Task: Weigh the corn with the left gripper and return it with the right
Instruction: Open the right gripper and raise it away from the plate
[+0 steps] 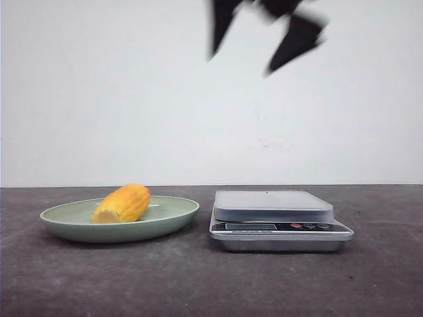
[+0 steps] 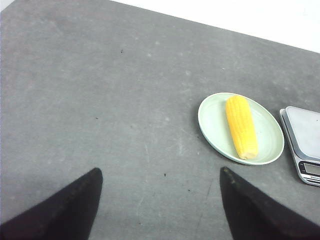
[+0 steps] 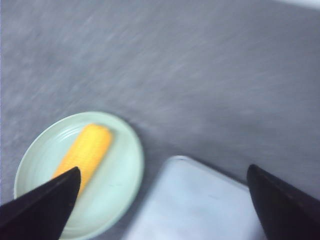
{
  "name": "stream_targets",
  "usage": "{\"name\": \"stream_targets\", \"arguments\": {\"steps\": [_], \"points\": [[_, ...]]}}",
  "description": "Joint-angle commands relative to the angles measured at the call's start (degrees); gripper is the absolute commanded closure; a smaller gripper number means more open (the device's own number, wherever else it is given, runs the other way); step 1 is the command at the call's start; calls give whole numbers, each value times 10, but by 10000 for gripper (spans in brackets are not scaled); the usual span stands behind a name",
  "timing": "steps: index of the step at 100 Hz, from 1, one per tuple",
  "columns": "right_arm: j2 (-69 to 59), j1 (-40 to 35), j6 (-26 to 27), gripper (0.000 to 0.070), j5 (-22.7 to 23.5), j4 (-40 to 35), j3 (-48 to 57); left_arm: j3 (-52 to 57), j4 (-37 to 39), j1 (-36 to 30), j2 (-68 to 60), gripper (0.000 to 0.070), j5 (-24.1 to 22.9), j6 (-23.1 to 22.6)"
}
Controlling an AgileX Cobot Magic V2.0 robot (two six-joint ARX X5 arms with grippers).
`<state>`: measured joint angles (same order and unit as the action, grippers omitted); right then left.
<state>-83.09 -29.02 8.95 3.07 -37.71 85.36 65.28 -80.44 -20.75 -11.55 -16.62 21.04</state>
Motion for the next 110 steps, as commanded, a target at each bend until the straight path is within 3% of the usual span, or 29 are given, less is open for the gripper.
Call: {"name": "stream_targets", "arguments": {"steps": [1,24,41,60,81,92,100,105,110], "points": [[57,27,-36,57,3,-28,14,6,8,-1,0,264,-3,-11],[257,137,-70,57,-2,-151,13,5,31,-1,0,265,-2,-20],[367,154,-82,57,-16,-212,10,-4,60,-1,0,265,-2,-17],[466,154,-38,57,-15,-277,-20,-37,86,-1,0,265,5,-6],[590,155,-7,64,-19,-287,-133,-76,131,-1,0,266,45,-7],[655,156,0,136,-18,-265,-210,-93,157,-1,0,266,49,-7],[696,158,1,230,-19,-240,-261,-102,166,-1,0,273,49,-7],[716,158,1,350,-26,-221,-288,-106,170,-1,0,302,49,-7],[731,158,1,556,-34,-204,-310,-108,176,-1,0,432,49,-9]]}}
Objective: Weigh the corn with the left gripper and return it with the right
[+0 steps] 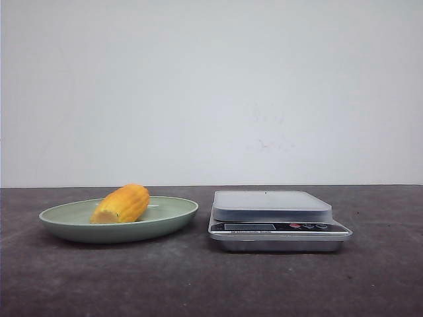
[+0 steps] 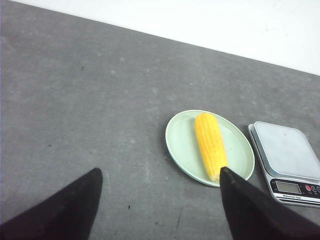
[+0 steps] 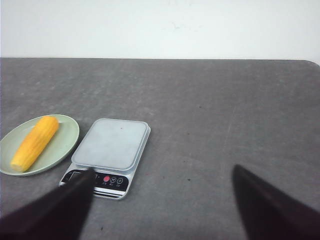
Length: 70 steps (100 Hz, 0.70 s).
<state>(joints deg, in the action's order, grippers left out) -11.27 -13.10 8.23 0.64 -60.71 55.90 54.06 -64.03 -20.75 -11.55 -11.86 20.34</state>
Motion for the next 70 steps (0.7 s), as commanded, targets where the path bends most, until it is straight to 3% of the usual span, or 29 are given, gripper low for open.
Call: {"name": "stream_targets", "arguments": {"steps": [1,3,6,23,70], "points": [[15,-1,8,604,-11,30,-19,4,14,-1,0,470,1,-4],[19,-1,8,700,-12,42,-29,3,19,-1,0,559,1,-7],[21,-1,7,695,-12,53,-38,2,26,-1,0,700,1,-17],[22,-1,12,688,-9,110,-77,1,56,-1,0,690,1,-25],[21,-1,19,688,-7,115,-78,2,53,-1,0,685,1,-26]]}}
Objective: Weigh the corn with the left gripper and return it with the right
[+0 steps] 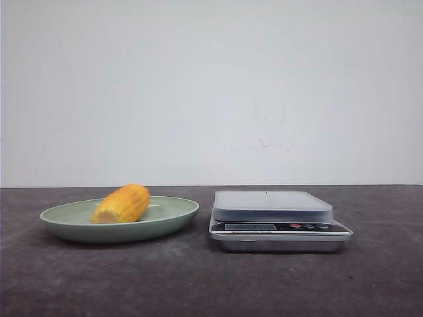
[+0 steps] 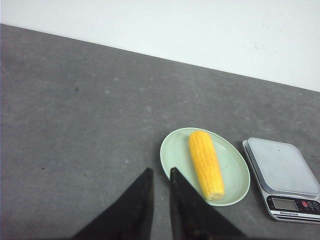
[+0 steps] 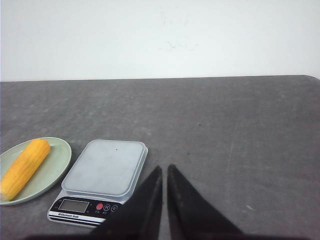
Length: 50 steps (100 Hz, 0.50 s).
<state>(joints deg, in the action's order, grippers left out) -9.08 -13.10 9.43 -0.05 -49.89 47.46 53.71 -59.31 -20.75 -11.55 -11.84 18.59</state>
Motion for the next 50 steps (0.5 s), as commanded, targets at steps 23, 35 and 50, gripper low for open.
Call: {"name": "stream_targets", "arguments": {"steps": [23,35,50], "points": [[-1,-1,7,688,0,7,6,5,6,-2,0,685,1,-8],[-1,-1,7,688,0,7,6,5,6,-2,0,685,0,-14],[-1,-1,7,688,0,7,6,-8,40,31,1,685,-45,-24]]}}
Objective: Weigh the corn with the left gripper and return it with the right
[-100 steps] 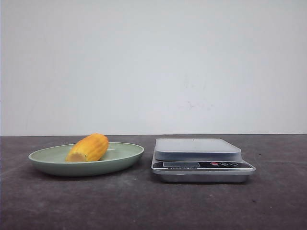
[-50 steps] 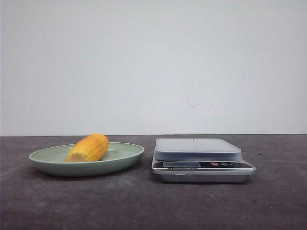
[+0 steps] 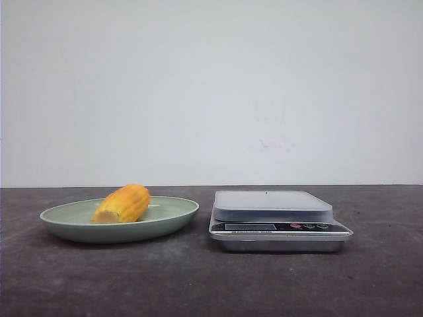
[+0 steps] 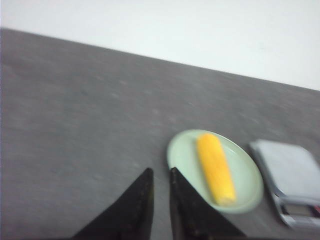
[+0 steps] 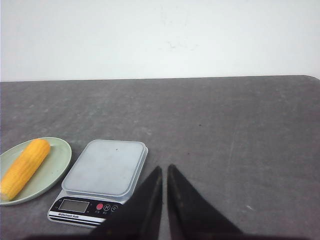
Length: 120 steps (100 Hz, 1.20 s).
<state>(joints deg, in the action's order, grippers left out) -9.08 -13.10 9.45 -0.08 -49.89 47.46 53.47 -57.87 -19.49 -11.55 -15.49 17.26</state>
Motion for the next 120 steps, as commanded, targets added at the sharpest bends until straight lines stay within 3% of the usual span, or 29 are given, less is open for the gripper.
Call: {"name": "stream_targets", "arguments": {"steps": [1,11,31,48,64,81,120], "points": [[-1,-1,6,688,0,7,6,-10,34,24,1,685,-8,-12],[-1,-1,6,688,0,7,6,-75,135,92,17,685,-1,-38],[-1,-2,6,688,0,7,6,-270,325,198,73,685,101,-63],[-1,-2,6,688,0,7,7,-421,453,211,98,685,130,-63],[-1,-2,6,688,0,7,6,-500,527,211,114,685,130,-67],[-1,-2,6,688,0,7,7,-520,526,211,114,685,130,-107],[-1,-2,6,688,0,7,7,-527,471,189,114,685,132,-123]]}}
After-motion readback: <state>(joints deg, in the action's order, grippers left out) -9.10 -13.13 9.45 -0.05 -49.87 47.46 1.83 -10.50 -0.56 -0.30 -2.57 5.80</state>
